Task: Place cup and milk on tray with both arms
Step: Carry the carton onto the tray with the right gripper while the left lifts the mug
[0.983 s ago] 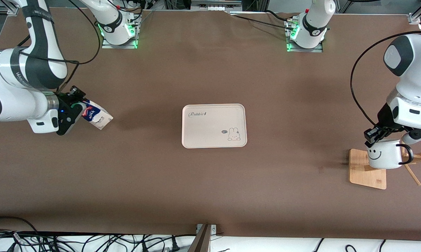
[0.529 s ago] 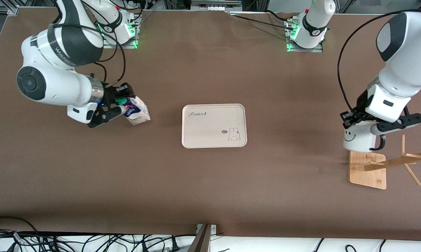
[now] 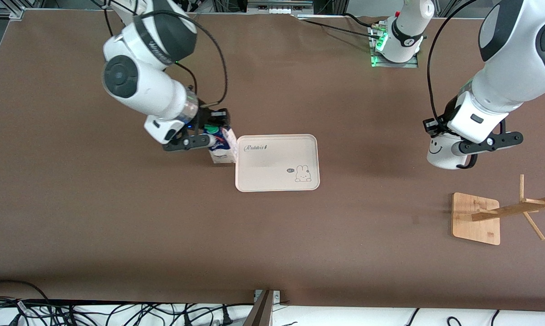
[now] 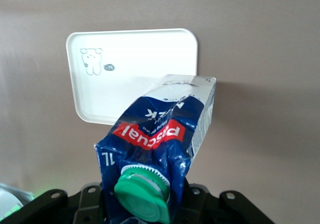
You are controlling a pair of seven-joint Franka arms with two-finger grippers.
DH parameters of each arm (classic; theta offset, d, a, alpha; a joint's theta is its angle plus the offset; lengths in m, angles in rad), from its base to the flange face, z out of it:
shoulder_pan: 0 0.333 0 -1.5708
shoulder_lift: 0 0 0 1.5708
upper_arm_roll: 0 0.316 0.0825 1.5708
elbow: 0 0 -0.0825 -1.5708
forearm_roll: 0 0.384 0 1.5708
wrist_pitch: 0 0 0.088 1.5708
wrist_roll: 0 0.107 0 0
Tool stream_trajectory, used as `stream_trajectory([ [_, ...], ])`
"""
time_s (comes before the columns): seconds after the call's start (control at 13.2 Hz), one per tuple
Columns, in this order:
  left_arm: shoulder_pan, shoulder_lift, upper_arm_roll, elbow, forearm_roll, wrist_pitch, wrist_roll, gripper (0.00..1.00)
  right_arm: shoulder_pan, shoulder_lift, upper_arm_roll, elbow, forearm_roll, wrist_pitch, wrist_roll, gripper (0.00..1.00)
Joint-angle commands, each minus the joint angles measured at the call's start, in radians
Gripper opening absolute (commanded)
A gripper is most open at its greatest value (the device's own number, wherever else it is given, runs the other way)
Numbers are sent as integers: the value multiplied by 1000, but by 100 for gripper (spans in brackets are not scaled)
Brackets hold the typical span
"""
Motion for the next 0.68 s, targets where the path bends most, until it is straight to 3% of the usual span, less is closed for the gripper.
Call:
stream_trajectory([
  [0.0, 3, 20, -26, 35, 1, -99, 3, 0, 47, 39, -6, 1, 12, 78, 91, 46],
  [0.3, -5, 21, -55, 35, 3, -217, -27, 0, 79, 111, -6, 4, 0, 154, 80, 46],
  [0.6, -42, 39, -57, 37, 1, -303, -21, 0, 96, 182, -6, 7, -77, 187, 27, 46],
])
